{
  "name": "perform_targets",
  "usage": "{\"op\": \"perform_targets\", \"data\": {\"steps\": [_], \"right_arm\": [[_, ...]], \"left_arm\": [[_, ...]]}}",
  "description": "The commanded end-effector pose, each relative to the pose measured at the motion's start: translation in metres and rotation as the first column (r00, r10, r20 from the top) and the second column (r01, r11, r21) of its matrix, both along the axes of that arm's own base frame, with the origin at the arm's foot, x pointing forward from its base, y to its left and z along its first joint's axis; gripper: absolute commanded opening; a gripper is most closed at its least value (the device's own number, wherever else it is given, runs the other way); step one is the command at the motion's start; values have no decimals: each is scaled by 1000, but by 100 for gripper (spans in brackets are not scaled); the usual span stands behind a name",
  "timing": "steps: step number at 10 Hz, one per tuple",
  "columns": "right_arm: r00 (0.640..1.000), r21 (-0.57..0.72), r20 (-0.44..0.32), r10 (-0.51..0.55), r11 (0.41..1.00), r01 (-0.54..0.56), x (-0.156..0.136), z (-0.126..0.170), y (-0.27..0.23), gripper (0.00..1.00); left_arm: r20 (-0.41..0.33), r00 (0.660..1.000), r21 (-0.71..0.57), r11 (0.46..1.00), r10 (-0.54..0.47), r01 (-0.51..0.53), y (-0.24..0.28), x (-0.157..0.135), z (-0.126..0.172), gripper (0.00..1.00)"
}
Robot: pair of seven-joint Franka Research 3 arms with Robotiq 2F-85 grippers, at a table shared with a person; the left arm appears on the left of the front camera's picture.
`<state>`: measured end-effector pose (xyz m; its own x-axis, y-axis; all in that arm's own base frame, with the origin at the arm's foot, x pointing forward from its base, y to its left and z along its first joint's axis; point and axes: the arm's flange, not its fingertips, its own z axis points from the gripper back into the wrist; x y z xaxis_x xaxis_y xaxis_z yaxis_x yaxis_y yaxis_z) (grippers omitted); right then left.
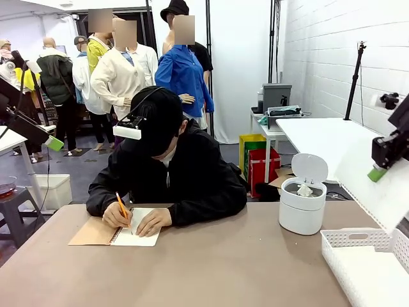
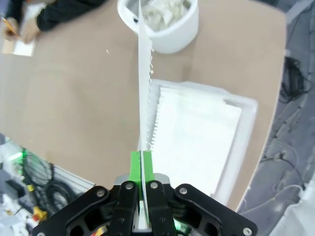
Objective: Sort the paper based on its condition.
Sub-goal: If a person hands you a paper, place it in the Organizing basket , and if it's crumpled, put it in the Trash can.
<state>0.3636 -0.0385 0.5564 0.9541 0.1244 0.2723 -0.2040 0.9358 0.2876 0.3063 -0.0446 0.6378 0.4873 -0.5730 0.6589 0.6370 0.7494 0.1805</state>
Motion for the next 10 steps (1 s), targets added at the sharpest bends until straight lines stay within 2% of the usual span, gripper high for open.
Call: {"op": "perform_targets", "data": {"steps": [1, 3, 6, 8, 10], "right_arm": [[999, -39, -30, 15, 999, -16, -10, -28, -2, 0], [996, -76, -90, 12, 997, -19, -25, -50, -6, 0], [988, -118, -152, -20, 993, 2, -15, -97, -6, 0], [984, -98, -177, -34, 995, 16, -22, -115, -2, 0], [984, -77, -179, -18, 997, 4, -16, -131, 11, 0]], "left_arm": [[-1, 1000, -1, 1000, 1, -1, 1, 0, 0, 100], [-1, 1000, -1, 1000, 1, -1, 1, 0, 0, 100], [-1, 1000, -1, 1000, 1, -1, 1, 0, 0, 100], [-1, 1000, -1, 1000, 1, -1, 1, 0, 0, 100], [-1, 1000, -1, 1000, 1, -1, 1, 0, 0, 100]]}}
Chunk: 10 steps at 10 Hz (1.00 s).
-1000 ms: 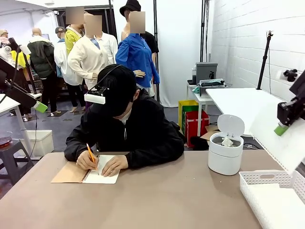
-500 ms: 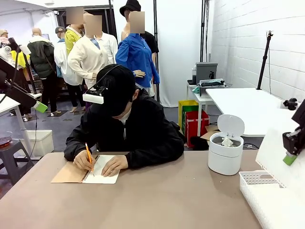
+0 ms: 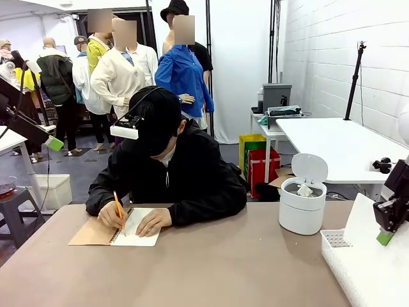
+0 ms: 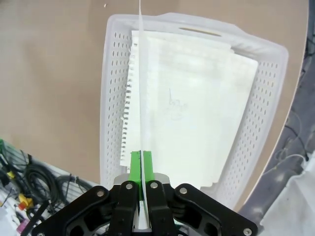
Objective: Sort the paper based on its condition.
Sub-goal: If a person hands you a paper, place it in the Organizing basket , and if it's crumpled, put it in the Trash can.
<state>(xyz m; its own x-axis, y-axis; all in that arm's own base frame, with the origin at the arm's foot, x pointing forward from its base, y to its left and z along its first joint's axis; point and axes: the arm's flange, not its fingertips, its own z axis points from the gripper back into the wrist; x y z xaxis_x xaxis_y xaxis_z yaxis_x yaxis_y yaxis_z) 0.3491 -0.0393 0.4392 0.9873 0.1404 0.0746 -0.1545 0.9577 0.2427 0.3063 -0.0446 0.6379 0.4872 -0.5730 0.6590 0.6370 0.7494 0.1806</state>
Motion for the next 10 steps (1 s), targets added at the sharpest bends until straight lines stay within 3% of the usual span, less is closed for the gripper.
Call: {"op": "perform_targets", "data": {"steps": [1, 7, 10], "right_arm": [[1000, -15, 8, -27, 1000, 27, -5, -20, 13, 0], [998, 49, -42, -36, 998, 38, -11, -48, 34, 0], [998, 20, -45, -42, 999, 43, -14, -51, 32, 53]], "left_arm": [[-1, 1000, -1, 1000, 1, -1, 1, 0, 0, 100], [-1, 1000, -1, 1000, 1, -1, 1, 0, 0, 100], [-1, 1000, -1, 1000, 1, -1, 1, 0, 0, 100]]}}
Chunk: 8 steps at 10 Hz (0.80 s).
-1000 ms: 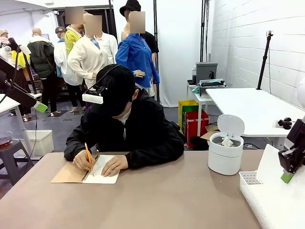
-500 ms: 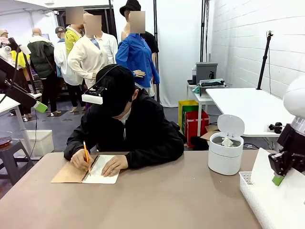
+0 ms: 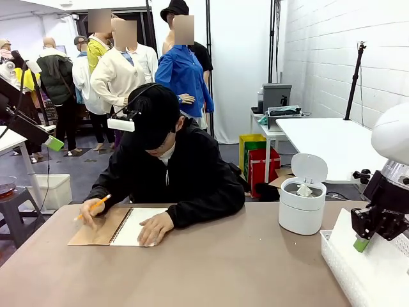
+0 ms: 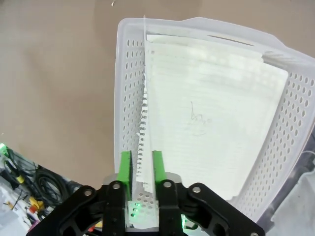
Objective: Sort the paper based on its condition.
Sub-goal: If a person hands you a paper, place it in the Organizing basket , and if it's crumpled, put it in the Trash can.
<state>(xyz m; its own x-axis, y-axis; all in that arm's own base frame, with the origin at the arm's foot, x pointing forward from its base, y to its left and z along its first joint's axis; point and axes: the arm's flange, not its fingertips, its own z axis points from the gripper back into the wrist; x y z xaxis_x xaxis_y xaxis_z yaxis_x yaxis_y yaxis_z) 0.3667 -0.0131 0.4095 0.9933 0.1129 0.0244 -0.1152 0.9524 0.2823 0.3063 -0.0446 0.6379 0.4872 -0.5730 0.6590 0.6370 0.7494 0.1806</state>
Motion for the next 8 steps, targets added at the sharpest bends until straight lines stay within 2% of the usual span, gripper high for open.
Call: {"op": "perform_targets", "data": {"steps": [1, 2, 3, 6, 7, 8], "right_arm": [[1000, -27, 7, -18, 999, 18, -34, -20, 3, 71], [1000, -47, 11, -21, 999, 21, -32, -20, 2, 90], [999, -86, 40, -16, 996, 20, -31, -19, 1, 100], [994, -280, 106, -3, 959, 33, -29, 1, -14, 100], [991, -322, 137, 6, 946, 38, -26, 9, -18, 100], [992, -331, 129, 18, 943, 25, -23, 16, -22, 100]], "left_arm": [[-1, 1000, -1, 1000, 1, -1, 1, 0, 0, 100], [-1, 1000, -1, 1000, 1, -1, 1, 0, 0, 100], [-1, 1000, -1, 1000, 1, -1, 1, 0, 0, 100], [-1, 1000, -1, 1000, 1, -1, 1, 0, 0, 100], [-1, 1000, -1, 1000, 1, -1, 1, 0, 0, 100], [-1, 1000, -1, 1000, 1, -1, 1, 0, 0, 100]]}}
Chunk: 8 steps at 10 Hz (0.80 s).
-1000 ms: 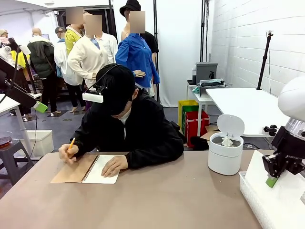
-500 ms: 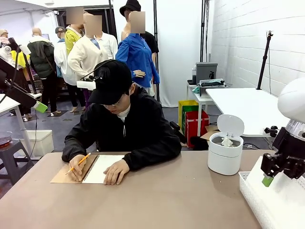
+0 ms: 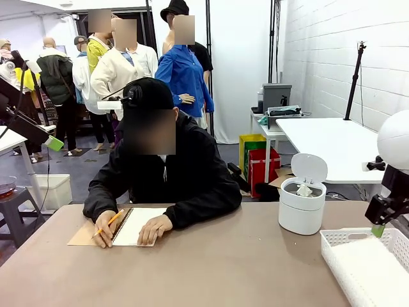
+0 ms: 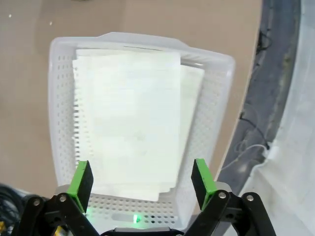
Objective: Sort the paper based on its condition.
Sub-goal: If a person hands you a paper, place it in the Organizing basket , and if it's crumpled, put it in the Trash can.
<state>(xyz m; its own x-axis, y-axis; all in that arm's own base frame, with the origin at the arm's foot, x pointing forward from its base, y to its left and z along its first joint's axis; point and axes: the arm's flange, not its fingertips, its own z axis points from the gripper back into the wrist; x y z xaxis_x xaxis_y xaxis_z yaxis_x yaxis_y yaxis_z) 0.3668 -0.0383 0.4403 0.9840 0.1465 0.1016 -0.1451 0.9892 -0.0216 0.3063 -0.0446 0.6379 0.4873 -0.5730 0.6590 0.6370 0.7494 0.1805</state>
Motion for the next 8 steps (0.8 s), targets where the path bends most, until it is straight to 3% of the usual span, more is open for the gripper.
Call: {"op": "perform_targets", "data": {"steps": [1, 6, 7, 8], "right_arm": [[999, -58, 46, -10, 998, 12, -23, -6, 1, 100], [984, 40, 159, 87, 995, -94, -26, 29, 3, 100], [994, -37, 98, 46, 998, -43, -8, 32, 3, 100], [994, -37, 98, 46, 998, -43, -8, 32, 3, 100]], "left_arm": [[-1, 1000, -1, 1000, 1, -1, 1, 0, 0, 100], [-1, 1000, -1, 1000, 1, -1, 1, 0, 0, 100], [-1, 1000, -1, 1000, 1, -1, 1, 0, 0, 100], [-1, 1000, -1, 1000, 1, -1, 1, 0, 0, 100]]}}
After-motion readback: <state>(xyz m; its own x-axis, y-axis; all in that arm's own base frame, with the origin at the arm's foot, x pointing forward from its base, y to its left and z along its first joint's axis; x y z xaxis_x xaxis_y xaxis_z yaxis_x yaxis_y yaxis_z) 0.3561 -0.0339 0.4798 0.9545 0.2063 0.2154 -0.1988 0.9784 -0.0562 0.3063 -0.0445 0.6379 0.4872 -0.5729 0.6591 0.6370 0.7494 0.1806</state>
